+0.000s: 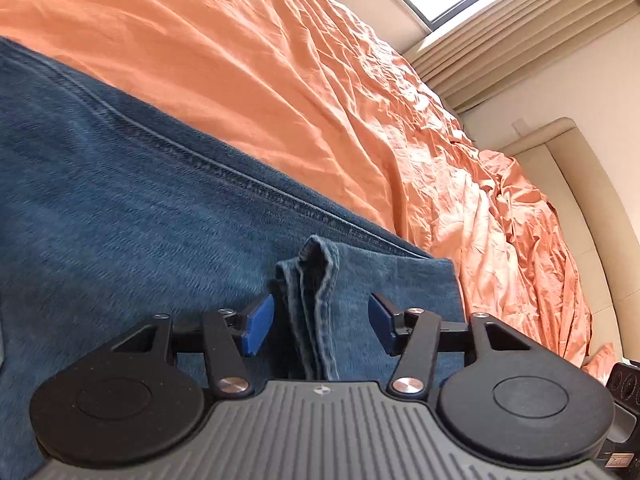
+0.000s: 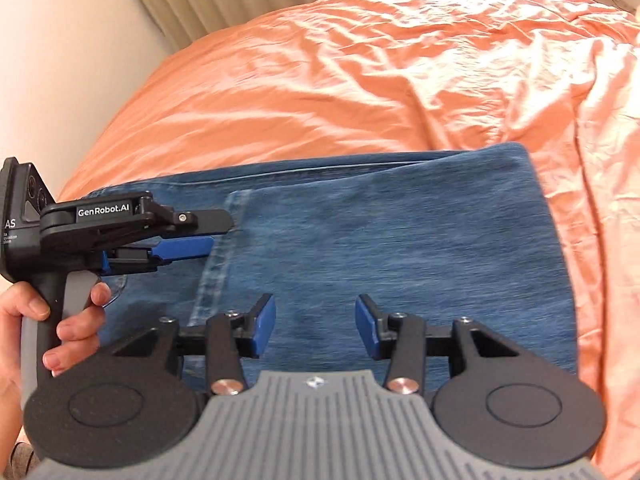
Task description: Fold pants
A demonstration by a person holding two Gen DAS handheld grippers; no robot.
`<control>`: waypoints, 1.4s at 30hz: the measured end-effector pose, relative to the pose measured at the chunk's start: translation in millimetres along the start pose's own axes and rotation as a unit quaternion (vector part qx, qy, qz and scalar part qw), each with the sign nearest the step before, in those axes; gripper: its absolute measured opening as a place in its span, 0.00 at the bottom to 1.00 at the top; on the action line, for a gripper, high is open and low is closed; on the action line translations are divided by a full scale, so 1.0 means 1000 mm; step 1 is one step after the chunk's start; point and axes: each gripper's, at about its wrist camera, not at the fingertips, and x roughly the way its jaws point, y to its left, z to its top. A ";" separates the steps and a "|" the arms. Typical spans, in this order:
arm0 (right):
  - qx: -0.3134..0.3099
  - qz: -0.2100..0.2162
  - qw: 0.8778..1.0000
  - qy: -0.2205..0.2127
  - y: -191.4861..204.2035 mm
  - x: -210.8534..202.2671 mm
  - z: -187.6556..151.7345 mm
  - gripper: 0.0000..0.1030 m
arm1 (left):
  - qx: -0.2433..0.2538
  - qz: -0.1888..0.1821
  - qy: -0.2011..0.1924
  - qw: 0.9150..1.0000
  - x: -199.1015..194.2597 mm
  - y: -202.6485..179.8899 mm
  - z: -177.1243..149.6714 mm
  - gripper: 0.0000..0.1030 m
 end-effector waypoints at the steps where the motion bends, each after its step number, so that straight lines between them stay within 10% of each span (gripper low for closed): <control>1: 0.005 -0.006 1.000 -0.003 -0.009 0.001 0.000 0.40 | 0.004 0.004 0.000 1.000 0.004 -0.001 0.001 0.47; 5: 0.022 -0.022 0.999 -0.027 -0.039 -0.002 0.001 0.40 | 0.039 0.007 -0.022 0.999 0.003 -0.009 -0.003 0.08; 14: 0.026 -0.040 0.996 -0.070 -0.079 -0.021 0.008 0.40 | 0.251 0.027 -0.100 0.962 -0.049 -0.104 -0.006 0.06; 17: 0.011 -0.053 0.996 -0.070 -0.083 -0.019 0.014 0.34 | 0.227 0.071 -0.065 0.969 -0.030 -0.087 0.006 0.06; 19: 0.008 -0.065 0.996 -0.064 -0.088 -0.012 0.020 0.12 | 0.200 0.094 -0.033 0.975 -0.004 -0.056 0.008 0.06; 25: -0.016 -0.076 0.994 -0.079 -0.100 0.005 0.056 0.06 | 0.127 0.088 -0.016 0.988 0.015 -0.015 0.004 0.07; 37: 0.017 -0.095 0.995 -0.008 -0.138 0.087 0.086 0.00 | 0.110 0.107 -0.010 0.988 0.033 -0.011 0.006 0.08; 42: -0.003 -0.096 0.995 -0.016 -0.126 0.057 0.082 0.00 | 0.123 0.138 -0.007 0.983 0.024 -0.024 0.007 0.35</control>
